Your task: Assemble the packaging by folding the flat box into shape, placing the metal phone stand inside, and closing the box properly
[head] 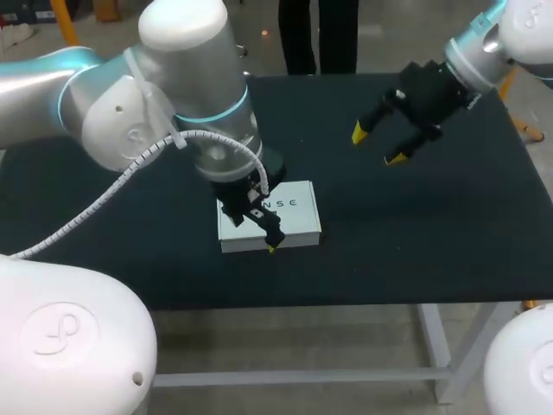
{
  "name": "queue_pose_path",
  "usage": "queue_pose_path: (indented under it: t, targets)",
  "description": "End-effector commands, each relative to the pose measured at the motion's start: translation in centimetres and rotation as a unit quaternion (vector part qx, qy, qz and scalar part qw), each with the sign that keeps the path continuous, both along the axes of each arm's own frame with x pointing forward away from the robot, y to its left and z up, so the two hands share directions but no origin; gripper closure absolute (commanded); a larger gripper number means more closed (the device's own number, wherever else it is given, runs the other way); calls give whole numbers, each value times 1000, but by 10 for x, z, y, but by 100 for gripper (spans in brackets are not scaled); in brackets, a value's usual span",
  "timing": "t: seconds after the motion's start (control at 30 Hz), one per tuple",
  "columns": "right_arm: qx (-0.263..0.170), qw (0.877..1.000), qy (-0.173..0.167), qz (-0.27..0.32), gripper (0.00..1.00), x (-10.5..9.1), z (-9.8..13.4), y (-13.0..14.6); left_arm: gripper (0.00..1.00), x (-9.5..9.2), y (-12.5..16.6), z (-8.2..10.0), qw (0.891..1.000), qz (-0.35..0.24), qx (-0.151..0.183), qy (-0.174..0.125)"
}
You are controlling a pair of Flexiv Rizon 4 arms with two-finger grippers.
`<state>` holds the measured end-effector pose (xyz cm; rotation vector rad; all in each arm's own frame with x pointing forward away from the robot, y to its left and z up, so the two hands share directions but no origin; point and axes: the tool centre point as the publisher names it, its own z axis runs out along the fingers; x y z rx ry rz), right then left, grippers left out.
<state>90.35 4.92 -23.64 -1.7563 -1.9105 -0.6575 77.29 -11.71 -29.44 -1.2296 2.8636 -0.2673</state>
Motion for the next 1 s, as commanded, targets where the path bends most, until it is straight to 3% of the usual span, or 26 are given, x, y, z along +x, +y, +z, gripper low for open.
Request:
queue_pose_path:
  t: [0.03, 0.13, 0.3, 0.43, 0.53, 0.67, 0.77, 0.83, 1.0]
  targets:
    - [4, 998, -52, -42, 0, -5, 0, -1, 0, 0, -2, 1, 1000, 1, 5, -1]
    - [4, 995, -79, -65, 0, -5, -6, -9, 0, 2, -4, 0, 1000, 18, -5, 3]
    - [8, 979, -197, -42, 0, -6, -4, -29, 0, -9, -13, -9, 994, 105, 5, -1]
    - [1, 967, -256, -21, 0, -1, -6, -39, 0, -20, -21, -15, 988, 156, 18, -3]
    - [14, 954, -301, -6, 0, 1, -7, -47, 0, -30, -25, -19, 982, 186, 24, -1]
    - [29, 927, -372, 27, 0, -2, -9, -56, 0, -41, -29, -26, 976, 217, 26, 4]
    - [40, 914, -403, 39, 0, 0, -11, -63, 0, -47, -32, -32, 971, 237, 25, 4]
    - [50, 894, -437, 86, 0, -2, -16, -69, 0, -50, -33, -37, 968, 249, 23, 5]
    - [51, 891, -439, 102, 0, -1, -21, -74, 0, -51, -36, -55, 962, 273, 23, 7]
